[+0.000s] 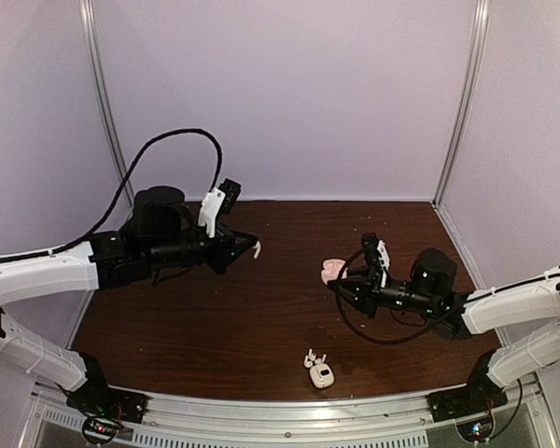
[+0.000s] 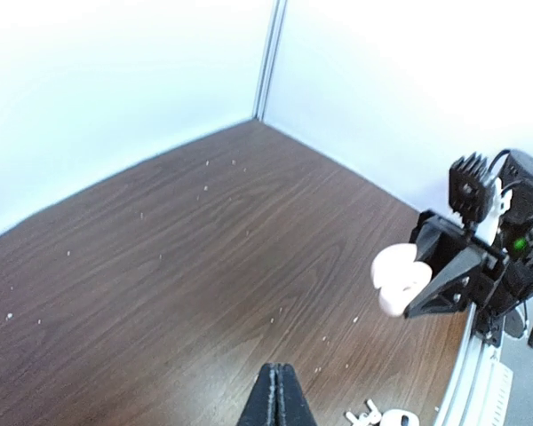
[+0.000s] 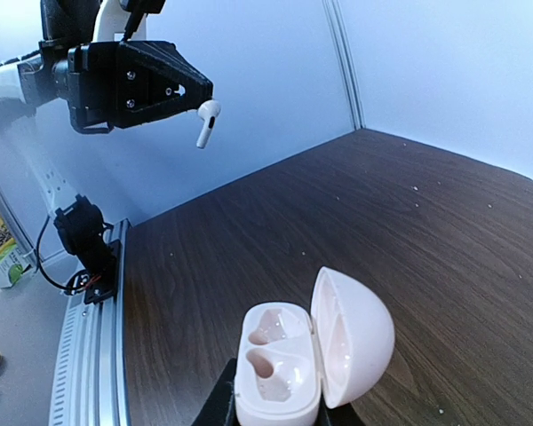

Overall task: Insert the wireless bluetooth earbuds into the charging case
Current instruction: Insert the right earbud into the right side groove of the charging case.

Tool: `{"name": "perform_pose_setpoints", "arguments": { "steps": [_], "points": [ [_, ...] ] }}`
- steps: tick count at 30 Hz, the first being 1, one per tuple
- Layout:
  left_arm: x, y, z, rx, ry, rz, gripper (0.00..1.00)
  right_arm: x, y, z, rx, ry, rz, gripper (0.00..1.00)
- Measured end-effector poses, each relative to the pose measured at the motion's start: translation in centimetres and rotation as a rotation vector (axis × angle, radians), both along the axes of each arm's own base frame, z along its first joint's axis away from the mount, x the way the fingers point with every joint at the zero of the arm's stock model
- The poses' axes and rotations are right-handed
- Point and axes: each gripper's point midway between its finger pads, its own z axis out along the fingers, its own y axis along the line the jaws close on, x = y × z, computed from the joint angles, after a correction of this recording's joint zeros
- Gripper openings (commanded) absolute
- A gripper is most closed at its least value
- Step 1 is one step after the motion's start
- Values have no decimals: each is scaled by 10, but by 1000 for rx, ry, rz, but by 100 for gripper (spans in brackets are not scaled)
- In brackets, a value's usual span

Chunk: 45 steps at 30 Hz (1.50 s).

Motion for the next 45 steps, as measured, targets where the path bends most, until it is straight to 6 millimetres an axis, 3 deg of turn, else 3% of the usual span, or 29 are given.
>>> {"name": "perform_pose_setpoints", "arguments": {
  "steps": [7, 11, 17, 24, 35, 45],
  "points": [
    [-15, -22, 37, -140, -143, -28, 0, -5, 43, 33, 111, -43, 100, 0],
    [-28, -32, 59, -213, -215, -51, 0, -12, 57, 41, 154, -53, 139, 0],
    [-39, -39, 75, -282, -268, -76, 0, -18, 73, 50, 186, -70, 165, 0],
    [-46, -49, 74, -301, -278, -109, 0, -21, 83, 66, 213, -107, 151, 0],
    [-54, -67, 59, -294, -261, -179, 0, -16, 87, 69, 209, -128, 88, 0],
    [-55, -70, 55, -290, -248, -194, 0, -10, 87, 70, 201, -136, 57, 0]
  ]
}}
